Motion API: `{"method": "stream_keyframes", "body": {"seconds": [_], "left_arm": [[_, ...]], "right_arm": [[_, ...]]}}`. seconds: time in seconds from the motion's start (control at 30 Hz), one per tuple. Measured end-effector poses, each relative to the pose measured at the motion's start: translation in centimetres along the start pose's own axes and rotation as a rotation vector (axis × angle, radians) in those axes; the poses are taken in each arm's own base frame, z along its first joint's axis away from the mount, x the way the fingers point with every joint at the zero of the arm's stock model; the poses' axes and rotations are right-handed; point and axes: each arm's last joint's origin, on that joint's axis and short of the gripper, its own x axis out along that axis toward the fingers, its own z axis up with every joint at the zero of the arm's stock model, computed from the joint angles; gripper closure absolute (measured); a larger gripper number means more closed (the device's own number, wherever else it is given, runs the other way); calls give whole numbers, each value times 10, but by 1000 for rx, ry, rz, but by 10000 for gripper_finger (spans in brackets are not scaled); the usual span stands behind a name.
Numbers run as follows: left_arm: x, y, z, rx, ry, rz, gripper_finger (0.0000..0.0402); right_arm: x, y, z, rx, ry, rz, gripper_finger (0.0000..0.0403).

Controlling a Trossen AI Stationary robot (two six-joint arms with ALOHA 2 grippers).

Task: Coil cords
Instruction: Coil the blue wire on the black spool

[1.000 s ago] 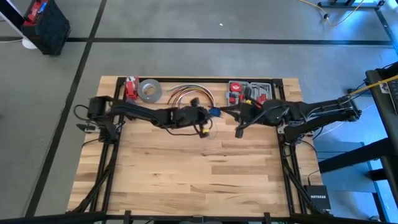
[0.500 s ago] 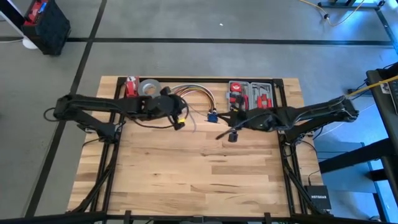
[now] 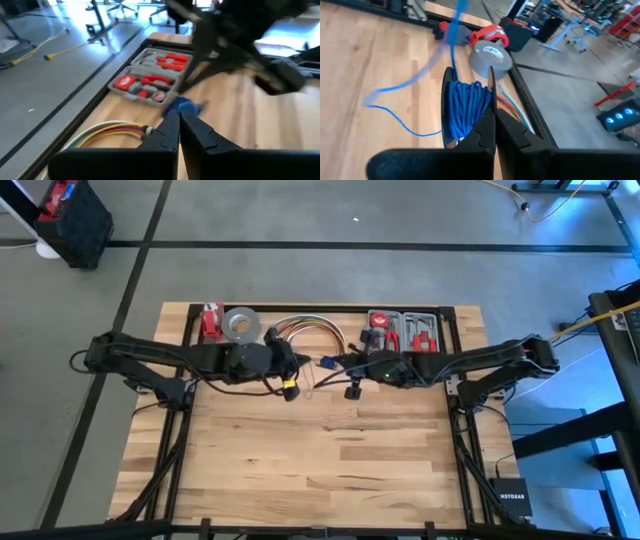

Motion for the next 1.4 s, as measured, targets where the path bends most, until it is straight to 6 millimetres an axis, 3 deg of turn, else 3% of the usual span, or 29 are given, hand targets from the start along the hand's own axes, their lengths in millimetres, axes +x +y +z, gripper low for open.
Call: {"method": "stream_keyframes", "body": {"seconds": [0.33,0.53,0.7,0.93,1.4], "left_arm": [[7,20,1,-52,8,105,401],[8,22,6,-83,-43,113,402],[3,7,16,-88,-144,9,401],[0,-16,13,-69,-149,-66,401],[40,-39,-12,-15,-67,-57,401]], "right_arm": [[4,5,-2,-15,7,44,401],[6,5,-3,-21,15,39,401],[10,5,-2,-4,11,-40,401],[15,1,10,78,-127,-80,401],[10,-3,23,138,-264,-34,401]]}}
